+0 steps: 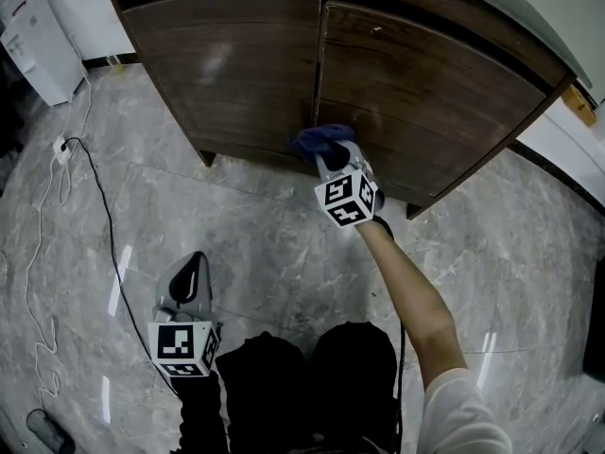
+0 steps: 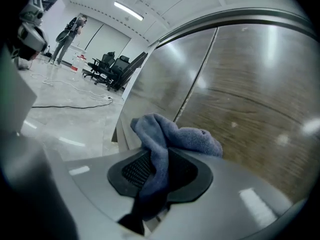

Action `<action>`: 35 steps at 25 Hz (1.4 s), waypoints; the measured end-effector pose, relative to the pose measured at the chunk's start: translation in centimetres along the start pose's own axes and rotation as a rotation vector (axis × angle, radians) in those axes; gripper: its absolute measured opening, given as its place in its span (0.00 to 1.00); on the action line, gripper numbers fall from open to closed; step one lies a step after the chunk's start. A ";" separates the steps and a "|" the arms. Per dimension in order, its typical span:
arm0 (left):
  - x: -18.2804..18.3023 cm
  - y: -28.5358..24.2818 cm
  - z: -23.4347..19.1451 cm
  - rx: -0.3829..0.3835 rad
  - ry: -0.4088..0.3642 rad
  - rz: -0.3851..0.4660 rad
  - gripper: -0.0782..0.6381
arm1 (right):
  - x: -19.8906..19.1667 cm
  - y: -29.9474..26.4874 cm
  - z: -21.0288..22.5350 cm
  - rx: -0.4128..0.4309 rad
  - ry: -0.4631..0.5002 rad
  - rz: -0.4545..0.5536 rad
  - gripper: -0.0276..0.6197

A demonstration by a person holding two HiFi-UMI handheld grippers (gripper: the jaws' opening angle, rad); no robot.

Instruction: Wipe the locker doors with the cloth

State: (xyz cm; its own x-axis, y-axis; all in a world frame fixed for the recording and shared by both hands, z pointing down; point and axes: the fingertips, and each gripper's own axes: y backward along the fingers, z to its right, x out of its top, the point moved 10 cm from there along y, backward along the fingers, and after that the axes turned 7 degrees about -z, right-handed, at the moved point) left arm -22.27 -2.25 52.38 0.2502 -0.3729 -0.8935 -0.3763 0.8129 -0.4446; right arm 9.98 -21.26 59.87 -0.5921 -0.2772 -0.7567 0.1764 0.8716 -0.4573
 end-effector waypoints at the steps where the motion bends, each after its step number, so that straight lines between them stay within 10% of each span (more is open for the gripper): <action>1: -0.1 0.0 0.0 0.000 0.001 -0.002 0.11 | -0.4 -0.3 -0.3 0.010 -0.003 -0.011 0.18; 19: -0.7 -0.2 -0.8 0.018 0.007 -0.026 0.11 | -2.8 -3.9 -3.3 0.100 -0.017 -0.102 0.18; 35: -0.1 1.0 -1.3 0.017 0.016 0.009 0.11 | 10.0 1.3 2.0 -0.046 0.021 0.074 0.18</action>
State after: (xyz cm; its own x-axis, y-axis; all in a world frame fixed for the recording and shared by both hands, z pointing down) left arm -23.81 -1.95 51.89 0.2327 -0.3727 -0.8983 -0.3633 0.8235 -0.4357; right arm 5.83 -23.72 50.77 -0.5953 -0.2035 -0.7773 0.1837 0.9073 -0.3782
